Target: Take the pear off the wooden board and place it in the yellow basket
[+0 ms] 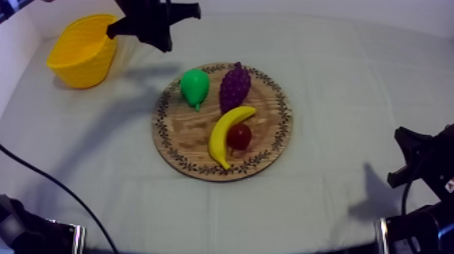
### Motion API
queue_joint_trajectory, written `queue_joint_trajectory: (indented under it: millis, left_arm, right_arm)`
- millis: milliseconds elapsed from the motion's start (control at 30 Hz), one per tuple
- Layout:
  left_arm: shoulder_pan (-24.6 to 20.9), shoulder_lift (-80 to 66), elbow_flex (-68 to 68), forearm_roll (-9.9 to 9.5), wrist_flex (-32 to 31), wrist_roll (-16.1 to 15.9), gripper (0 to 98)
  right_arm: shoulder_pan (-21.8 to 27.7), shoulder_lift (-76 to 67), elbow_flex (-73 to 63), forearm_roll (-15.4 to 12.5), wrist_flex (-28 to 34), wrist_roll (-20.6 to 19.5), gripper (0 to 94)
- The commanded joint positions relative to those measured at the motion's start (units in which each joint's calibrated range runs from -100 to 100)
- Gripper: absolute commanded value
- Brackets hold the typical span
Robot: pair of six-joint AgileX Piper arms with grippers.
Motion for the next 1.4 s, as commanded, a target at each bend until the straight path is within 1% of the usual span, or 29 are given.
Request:
queue_joint_trajectory:
  millis: [0,133,400,667,800,900,1000,1367]
  left_arm:
    - [-0.06,1.66,-2.11,-0.06,0.95,-0.22,5.9]
    - [0.11,2.82,-4.34,-0.16,1.93,-0.48,17.8]
    - [0.94,3.71,-6.37,-0.19,2.39,-1.92,45.6]
    - [1.16,4.41,-6.36,0.59,2.02,-2.84,77.7]
    - [1.24,4.68,-6.17,0.89,1.23,-3.03,89.5]
    - [1.24,4.96,-6.19,1.39,0.49,-3.27,93.6]
    - [1.19,5.32,-6.2,1.69,-0.13,-3.35,95.2]
    - [0.31,10.63,-6.08,1.85,-1.5,-2.88,92.5]
  right_arm:
    - [-0.01,-0.04,-0.05,-0.01,0.02,-0.02,0.4]
    - [-0.01,-0.04,-0.05,-0.01,0.02,-0.02,0.4]
    - [-0.01,-0.04,-0.05,-0.01,0.02,-0.02,0.4]
    - [-0.01,-0.04,-0.05,-0.01,0.02,-0.02,0.4]
    - [-0.01,-0.04,-0.05,-0.01,0.02,-0.02,0.4]
    - [-0.01,-0.04,-0.05,-0.01,0.02,-0.02,0.4]
    - [-0.01,-0.04,-0.05,-0.01,0.02,-0.02,0.4]
    - [-0.01,-0.04,-0.05,-0.01,0.02,-0.02,0.4]
